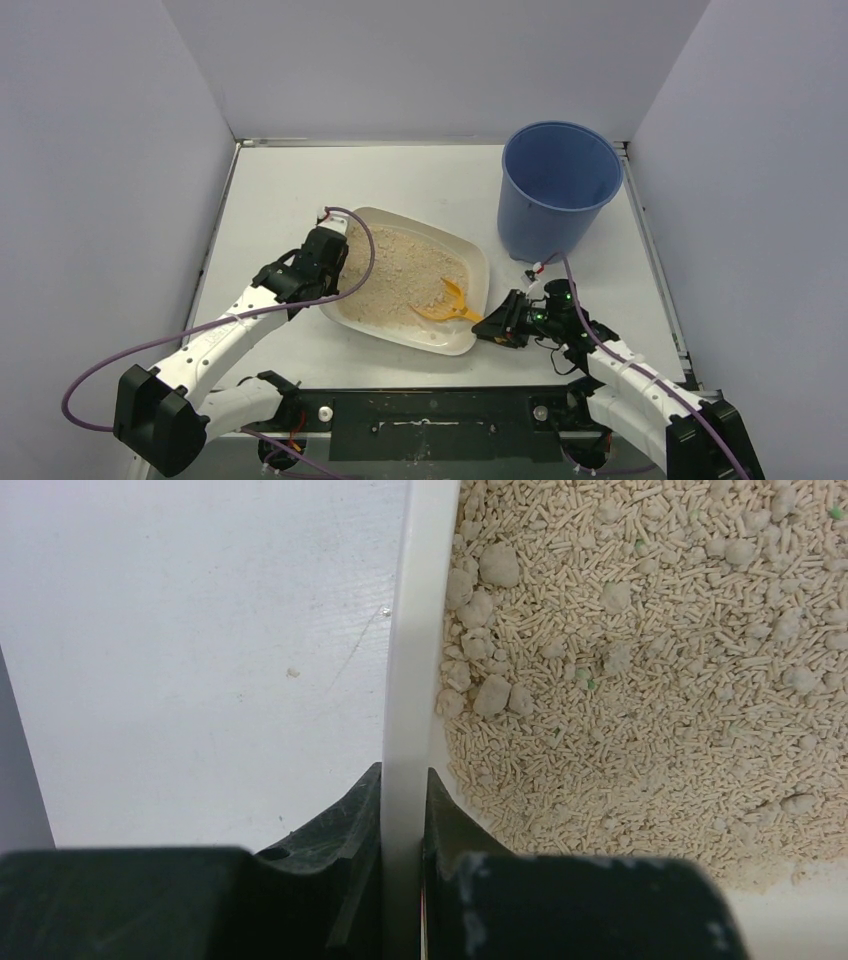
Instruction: Clean the litter box
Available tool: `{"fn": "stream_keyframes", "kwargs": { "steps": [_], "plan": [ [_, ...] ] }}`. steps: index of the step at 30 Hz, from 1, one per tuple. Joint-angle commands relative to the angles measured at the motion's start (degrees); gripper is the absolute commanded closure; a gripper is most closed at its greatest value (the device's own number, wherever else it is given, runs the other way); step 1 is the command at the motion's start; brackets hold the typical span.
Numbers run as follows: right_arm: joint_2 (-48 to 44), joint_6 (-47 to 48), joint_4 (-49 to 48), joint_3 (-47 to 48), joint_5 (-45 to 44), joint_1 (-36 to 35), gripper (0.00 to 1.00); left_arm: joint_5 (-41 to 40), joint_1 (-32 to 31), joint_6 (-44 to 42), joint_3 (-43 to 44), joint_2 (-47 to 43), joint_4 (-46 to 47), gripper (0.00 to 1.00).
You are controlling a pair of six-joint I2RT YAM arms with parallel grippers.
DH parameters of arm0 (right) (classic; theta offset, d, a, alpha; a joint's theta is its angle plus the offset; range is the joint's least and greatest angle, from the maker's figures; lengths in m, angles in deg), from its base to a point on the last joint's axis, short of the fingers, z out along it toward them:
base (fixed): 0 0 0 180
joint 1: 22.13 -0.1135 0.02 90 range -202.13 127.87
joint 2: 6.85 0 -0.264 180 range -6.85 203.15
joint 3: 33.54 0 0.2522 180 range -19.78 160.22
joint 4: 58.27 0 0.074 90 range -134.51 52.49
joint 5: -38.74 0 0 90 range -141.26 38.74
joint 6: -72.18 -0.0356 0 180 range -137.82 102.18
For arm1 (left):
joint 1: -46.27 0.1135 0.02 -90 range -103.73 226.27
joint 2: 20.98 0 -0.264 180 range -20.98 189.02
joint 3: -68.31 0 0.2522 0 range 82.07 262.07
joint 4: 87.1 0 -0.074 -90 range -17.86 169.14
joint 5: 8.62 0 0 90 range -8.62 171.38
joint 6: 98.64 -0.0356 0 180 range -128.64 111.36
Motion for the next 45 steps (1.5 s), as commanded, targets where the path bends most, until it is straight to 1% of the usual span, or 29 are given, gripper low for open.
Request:
{"fn": "stream_keyframes", "kwargs": {
  "steps": [1,10,14,16,21,23,26,31,38,45],
  "plan": [
    [3.07,-6.14,-14.56,-1.09,0.52,-0.55,1.00,10.07,-4.20,0.66,0.32,-0.92,8.55,1.00],
    [14.34,-2.50,-21.68,4.35,4.80,-3.76,1.00,9.97,-6.59,0.08,-0.05,-1.61,9.51,1.00],
    [15.88,-2.64,-26.67,4.23,8.04,-4.28,1.00,9.26,-7.94,-0.14,-0.20,-1.41,9.42,1.00],
    [16.04,-3.11,-29.08,3.96,8.12,-4.34,1.00,8.99,-8.61,-0.16,-0.35,-1.55,9.52,1.00],
    [18.16,-8.63,-42.39,3.24,8.77,-6.41,1.00,8.30,-10.08,-0.05,-0.53,-0.77,9.56,1.00],
    [18.17,-8.91,-44.52,3.87,9.02,-7.17,1.00,8.08,-10.42,0.11,-0.40,-0.33,9.37,1.00],
    [16.69,-7.51,-41.48,5.51,9.03,-7.69,1.00,7.52,-10.62,0.27,-0.40,0.09,9.19,1.00],
    [12.38,-4.01,-32.49,7.80,8.71,-7.78,1.00,5.51,-10.75,0.58,-0.40,0.89,8.58,1.00],
    [8.21,5.28,-13.11,13.19,6.23,-7.68,1.00,3.60,-10.79,1.06,0.01,1.77,8.15,1.00],
    [9.65,12.96,6.10,22.48,3.72,-7.73,1.00,1.65,-10.78,1.44,-0.07,0.97,8.09,1.00]
  ]
}}
